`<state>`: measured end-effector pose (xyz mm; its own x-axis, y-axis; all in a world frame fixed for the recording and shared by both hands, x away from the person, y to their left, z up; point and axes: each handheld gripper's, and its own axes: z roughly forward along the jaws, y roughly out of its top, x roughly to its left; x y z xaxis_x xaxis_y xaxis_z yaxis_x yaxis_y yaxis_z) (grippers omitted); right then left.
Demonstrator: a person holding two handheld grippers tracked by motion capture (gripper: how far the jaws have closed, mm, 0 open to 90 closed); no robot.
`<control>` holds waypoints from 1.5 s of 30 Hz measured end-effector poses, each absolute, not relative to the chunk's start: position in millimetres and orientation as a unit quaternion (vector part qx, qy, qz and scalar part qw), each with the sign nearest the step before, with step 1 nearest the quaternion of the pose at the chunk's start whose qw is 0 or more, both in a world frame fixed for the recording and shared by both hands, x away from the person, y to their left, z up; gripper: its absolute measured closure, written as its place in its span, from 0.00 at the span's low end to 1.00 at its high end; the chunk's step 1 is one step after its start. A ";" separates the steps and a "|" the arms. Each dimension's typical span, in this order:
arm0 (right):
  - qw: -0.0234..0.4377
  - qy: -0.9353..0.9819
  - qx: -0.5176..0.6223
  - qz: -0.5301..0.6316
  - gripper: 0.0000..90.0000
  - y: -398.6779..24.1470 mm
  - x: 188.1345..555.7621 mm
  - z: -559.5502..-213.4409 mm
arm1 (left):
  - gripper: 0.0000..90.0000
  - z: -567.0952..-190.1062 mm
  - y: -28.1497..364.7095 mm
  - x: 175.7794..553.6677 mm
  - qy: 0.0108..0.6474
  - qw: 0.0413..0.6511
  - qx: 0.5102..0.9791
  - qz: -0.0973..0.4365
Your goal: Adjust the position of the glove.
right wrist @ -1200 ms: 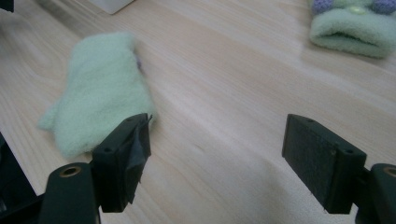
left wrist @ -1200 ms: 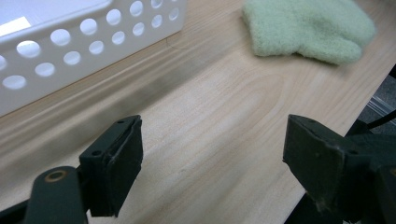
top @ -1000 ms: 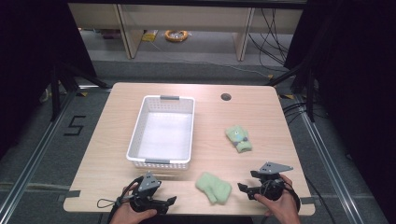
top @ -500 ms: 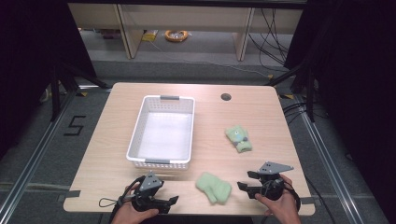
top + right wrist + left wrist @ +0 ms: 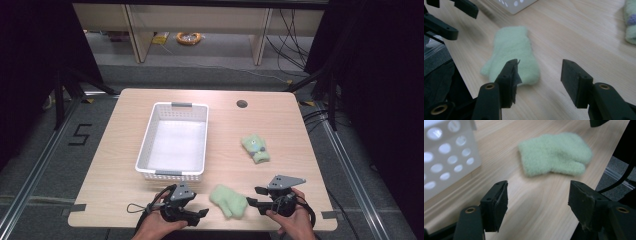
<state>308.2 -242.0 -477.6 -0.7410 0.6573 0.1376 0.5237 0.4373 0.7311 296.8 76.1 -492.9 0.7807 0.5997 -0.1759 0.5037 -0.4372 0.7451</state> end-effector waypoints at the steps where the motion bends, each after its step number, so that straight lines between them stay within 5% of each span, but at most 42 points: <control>1: 0.074 0.844 0.352 0.398 0.56 -240.2 307.9 -477.8 | 0.37 -493.1 72.7 299.1 0.322 0.418 0.847 0.057; 19: 0.061 0.858 0.351 0.370 0.64 -222.4 319.8 -487.0 | 0.52 -498.9 40.7 328.5 0.315 0.402 0.858 0.042; 29: 0.048 0.862 0.357 0.357 0.70 -216.1 323.6 -499.1 | 0.72 -506.6 35.5 329.2 0.306 0.388 0.867 0.061; 38: 0.030 0.861 0.359 0.360 0.88 -218.1 324.1 -500.0 | 0.93 -504.8 41.4 328.7 0.313 0.393 0.863 0.046; 45: 0.039 0.859 0.338 0.383 0.94 -226.3 324.4 -486.1 | 0.96 -497.2 42.5 316.7 0.305 0.409 0.860 0.027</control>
<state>324.4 -226.3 -486.1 -0.7687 0.6104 0.1910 0.5503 0.4790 0.6839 316.7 42.5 -497.2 0.8130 0.5457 -0.2030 0.5018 -0.4800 0.7196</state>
